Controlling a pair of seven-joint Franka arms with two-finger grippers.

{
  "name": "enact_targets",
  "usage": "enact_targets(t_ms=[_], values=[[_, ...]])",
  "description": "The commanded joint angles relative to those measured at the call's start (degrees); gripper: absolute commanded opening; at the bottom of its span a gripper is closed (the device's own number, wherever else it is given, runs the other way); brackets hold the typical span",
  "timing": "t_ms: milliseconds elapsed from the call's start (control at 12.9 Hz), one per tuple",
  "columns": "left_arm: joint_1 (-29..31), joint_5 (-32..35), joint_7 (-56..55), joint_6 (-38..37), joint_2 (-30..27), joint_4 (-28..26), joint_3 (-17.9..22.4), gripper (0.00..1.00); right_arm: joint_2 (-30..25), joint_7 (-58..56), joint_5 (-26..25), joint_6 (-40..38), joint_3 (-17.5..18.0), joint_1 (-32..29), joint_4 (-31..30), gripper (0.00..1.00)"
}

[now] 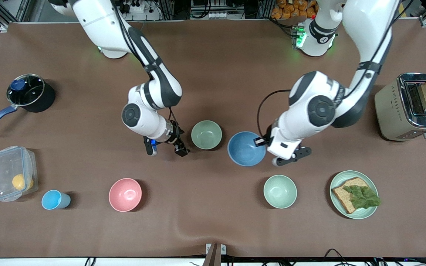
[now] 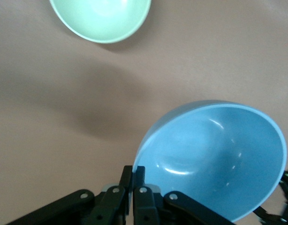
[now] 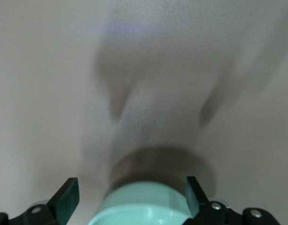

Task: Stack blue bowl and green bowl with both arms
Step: 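Lower the blue bowl into the green bowl with the left gripper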

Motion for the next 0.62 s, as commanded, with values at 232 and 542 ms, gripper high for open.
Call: enact_targets(t_ms=[232, 542], values=[[-5.04, 0.75, -8.05, 4.87, 4.08, 1.56, 0.70, 0.00, 2.46, 6.06, 1.19, 0.47, -0.22, -0.67, 1.90, 1.00], [-8.64, 2.95, -13.05, 5.92, 5.32, 1.39, 0.78, 0.00, 2.46, 6.33, 1.10, 0.29, -0.22, -0.58, 1.46, 1.00]])
